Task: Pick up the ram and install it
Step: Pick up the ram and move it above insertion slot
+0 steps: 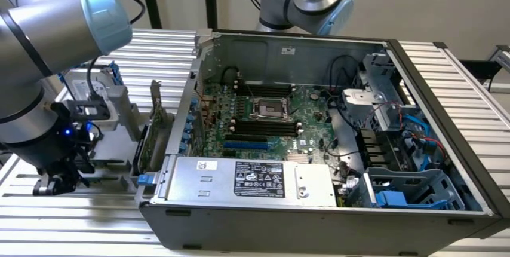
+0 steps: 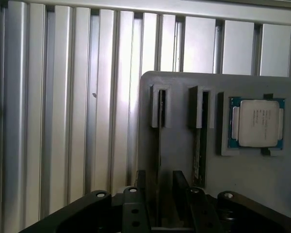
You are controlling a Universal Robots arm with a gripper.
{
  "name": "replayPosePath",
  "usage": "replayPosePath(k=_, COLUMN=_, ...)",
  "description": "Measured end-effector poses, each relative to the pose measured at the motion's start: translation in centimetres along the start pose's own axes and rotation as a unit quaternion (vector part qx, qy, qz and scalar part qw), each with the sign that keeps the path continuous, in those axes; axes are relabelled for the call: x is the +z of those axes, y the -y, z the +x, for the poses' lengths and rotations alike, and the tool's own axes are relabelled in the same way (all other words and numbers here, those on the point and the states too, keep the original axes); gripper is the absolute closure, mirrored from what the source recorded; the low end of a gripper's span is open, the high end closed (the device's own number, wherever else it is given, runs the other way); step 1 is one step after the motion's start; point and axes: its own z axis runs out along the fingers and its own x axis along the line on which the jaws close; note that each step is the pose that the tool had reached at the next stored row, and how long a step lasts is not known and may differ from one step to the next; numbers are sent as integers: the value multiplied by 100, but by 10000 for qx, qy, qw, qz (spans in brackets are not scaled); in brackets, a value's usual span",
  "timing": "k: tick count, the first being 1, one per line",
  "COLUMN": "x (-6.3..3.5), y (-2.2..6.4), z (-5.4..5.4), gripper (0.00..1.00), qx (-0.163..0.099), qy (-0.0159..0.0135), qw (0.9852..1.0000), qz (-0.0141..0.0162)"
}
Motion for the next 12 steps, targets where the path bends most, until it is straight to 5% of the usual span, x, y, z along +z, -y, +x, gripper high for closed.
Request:
replayPosePath(k=2, x=8, y=0, z=4, gripper=66, qx=5, qy=0, qw=10000, qz=-1)
replayPosePath(k=4, x=13, y=0, z=8, gripper=79, qx=11, qy=-2, qw=10000, qz=-3)
replayPosePath(k=12, x=20, y=1, z=12, gripper=82, qx=39, qy=-8, qw=10000, qz=-4)
